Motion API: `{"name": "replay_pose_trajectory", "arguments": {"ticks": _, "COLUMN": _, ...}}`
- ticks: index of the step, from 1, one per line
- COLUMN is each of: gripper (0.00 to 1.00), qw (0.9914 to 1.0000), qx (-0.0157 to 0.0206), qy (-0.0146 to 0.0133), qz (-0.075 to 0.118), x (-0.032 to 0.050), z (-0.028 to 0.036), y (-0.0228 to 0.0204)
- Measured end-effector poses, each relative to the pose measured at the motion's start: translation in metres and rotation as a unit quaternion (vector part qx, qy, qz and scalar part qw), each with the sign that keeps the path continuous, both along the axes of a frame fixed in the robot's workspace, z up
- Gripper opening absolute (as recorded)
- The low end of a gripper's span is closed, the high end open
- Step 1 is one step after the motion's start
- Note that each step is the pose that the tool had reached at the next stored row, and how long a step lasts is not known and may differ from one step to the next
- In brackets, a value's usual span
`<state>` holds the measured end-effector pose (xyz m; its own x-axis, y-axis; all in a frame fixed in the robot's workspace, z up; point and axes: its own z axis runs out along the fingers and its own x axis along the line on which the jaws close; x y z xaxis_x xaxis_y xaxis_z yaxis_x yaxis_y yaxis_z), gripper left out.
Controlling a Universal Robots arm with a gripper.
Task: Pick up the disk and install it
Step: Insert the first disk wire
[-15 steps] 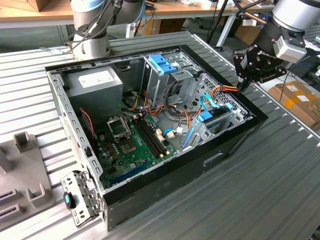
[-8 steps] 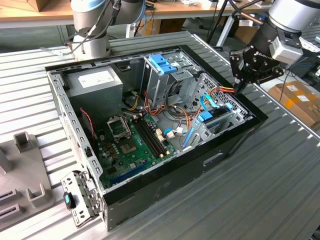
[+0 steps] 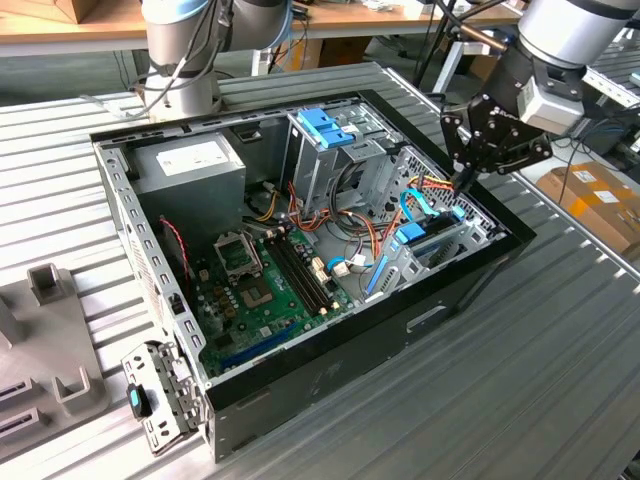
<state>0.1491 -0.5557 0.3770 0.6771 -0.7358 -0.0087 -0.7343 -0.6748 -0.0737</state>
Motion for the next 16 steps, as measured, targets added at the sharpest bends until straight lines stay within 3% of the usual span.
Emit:
{"name": "replay_pose_trajectory", "arguments": {"ticks": 6, "gripper": 0.16, "qw": 0.99929, "qx": 0.0, "qy": 0.0, "qz": -0.038, "x": -0.0001, "z": -0.001, "y": 0.0}}
{"name": "replay_pose_trajectory", "arguments": {"ticks": 7, "gripper": 0.16, "qw": 0.99876, "qx": 0.0, "qy": 0.0, "qz": -0.05, "x": -0.0001, "z": -0.0013, "y": 0.0}}
{"name": "replay_pose_trajectory", "arguments": {"ticks": 9, "gripper": 0.16, "qw": 0.99677, "qx": 0.0, "qy": 0.0, "qz": -0.08, "x": -0.0001, "z": -0.0021, "y": 0.0}}
{"name": "replay_pose_trajectory", "arguments": {"ticks": 12, "gripper": 0.16, "qw": 0.99416, "qx": -0.0001, "qy": 0.0, "qz": -0.108, "x": -0.0001, "z": -0.0026, "y": 0.0}}
{"name": "replay_pose_trajectory", "arguments": {"ticks": 16, "gripper": 0.16, "qw": 0.99407, "qx": 0.0, "qy": 0.0, "qz": -0.109, "x": -0.0001, "z": -0.0026, "y": 0.0}}
